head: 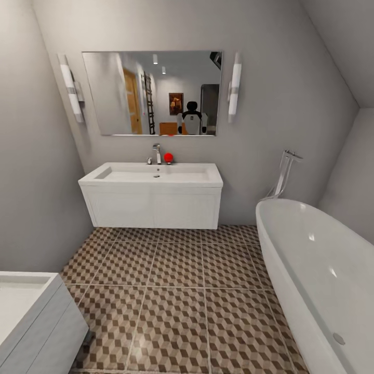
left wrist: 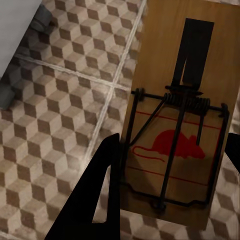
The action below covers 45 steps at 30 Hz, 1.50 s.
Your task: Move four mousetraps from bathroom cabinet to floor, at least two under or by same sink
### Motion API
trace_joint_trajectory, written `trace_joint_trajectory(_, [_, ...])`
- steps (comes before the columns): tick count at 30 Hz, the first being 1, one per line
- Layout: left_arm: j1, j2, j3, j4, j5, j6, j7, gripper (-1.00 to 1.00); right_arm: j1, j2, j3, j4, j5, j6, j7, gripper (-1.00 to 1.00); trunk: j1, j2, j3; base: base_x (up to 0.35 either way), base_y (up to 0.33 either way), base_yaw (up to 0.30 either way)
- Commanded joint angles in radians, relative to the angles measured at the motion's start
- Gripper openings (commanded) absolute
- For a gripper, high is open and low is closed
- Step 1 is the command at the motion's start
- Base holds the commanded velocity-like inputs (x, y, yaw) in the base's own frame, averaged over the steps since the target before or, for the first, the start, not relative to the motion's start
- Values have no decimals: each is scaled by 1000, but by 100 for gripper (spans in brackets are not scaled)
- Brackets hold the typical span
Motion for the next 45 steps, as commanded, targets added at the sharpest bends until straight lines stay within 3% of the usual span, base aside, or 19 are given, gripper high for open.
trace_joint_trajectory(1, [0, 0, -8, -6, -6, 4, 15, -100, -1, -1, 6, -5, -5, -8, -10, -100, 0, 0, -1, 0, 0, 0])
trace_joint_trajectory(10, [-1, 6, 2, -55, -38, 50, 17, -100, -1, -3, 6, -53, 1, -12, -20, -100, 0, 0, -1, 0, 0, 0])
trace_joint_trajectory(11, [-1, 7, 4, -262, -595, 534, 49, -100, -1, -3, 6, -159, 2, -9, -21, -100, 0, 0, -1, 0, 0, 0])
trace_joint_trajectory(15, [-1, 15, 55, -356, -595, 534, 83, -100, -1, -4, 5, -287, 34, 51, -45, -100, 0, 0, -1, 0, 0, 0])
trace_joint_trajectory(17, [-1, 19, 109, -422, -595, 534, 118, -100, -1, -4, 5, -361, 55, 121, -64, -100, 0, 0, -1, 0, 0, 0])
trace_joint_trajectory(20, [-1, 27, 229, -554, -595, 551, 157, -100, -1, -3, 4, -489, 82, 240, -92, -100, 0, 0, -1, 0, 0, 0])
trace_joint_trajectory(21, [-1, 29, 275, -611, -595, 573, 163, -100, -2, -3, 4, -536, 91, 274, -99, -100, 0, 0, -1, 0, 0, 0])
trace_joint_trajectory(23, [-1, 31, 332, -697, -595, 622, 168, -100, -5, -2, 4, -604, 101, 315, -106, -100, 0, 0, -1, 0, 0, 0])
trace_joint_trajectory(24, [-1, 32, 346, -726, -595, 643, 169, -100, -6, -2, 4, -626, 104, 327, -108, -100, 0, 0, -1, 0, 0, 0])
trace_joint_trajectory(26, [-2, 41, 380, -848, -595, 748, 170, -100, -14, 0, 4, -702, 118, 384, -118, -100, 0, 0, -1, 0, 0, 0])
trace_joint_trajectory(30, [-2, 51, 402, -1108, -595, 970, 166, -100, -68, 10, 4, -796, 151, 504, -153, -100, 0, 0, -1, 0, 0, 0])
trace_joint_trajectory(33, [-6, 50, 406, -1279, -596, 1123, 167, -100, -134, 33, 4, -837, 161, 581, -165, -100, 0, 0, -1, 0, 0, 0])
trace_joint_trajectory(35, [-22, 48, 407, -1337, -596, 1199, 170, -100, -179, 53, 4, -854, 166, 631, -169, -100, 0, 0, -1, 0, 0, 0])
trace_joint_trajectory(37, [-66, 42, 407, -1367, -597, 1259, 172, -100, -224, 74, 4, -872, 177, 689, -170, -100, 0, 0, -1, 0, 0, 0])
trace_joint_trajectory(40, [-197, 31, 409, -1365, -598, 1357, 173, -100, -315, 122, 5, -895, 224, 812, -171, -100, 0, 0, -1, 0, 0, 0])
trace_joint_trajectory(43, [-337, 29, 415, -1290, -598, 1454, 174, -100, -399, 171, 5, -900, 270, 900, -171, -100, 0, 0, -1, 0, 0, 0])
trace_joint_trajectory(45, [-426, 28, 423, -1212, -597, 1484, 174, -100, -457, 171, 5, -900, 284, 952, -171, -100, 0, 0, -1, 0, 0, 0])
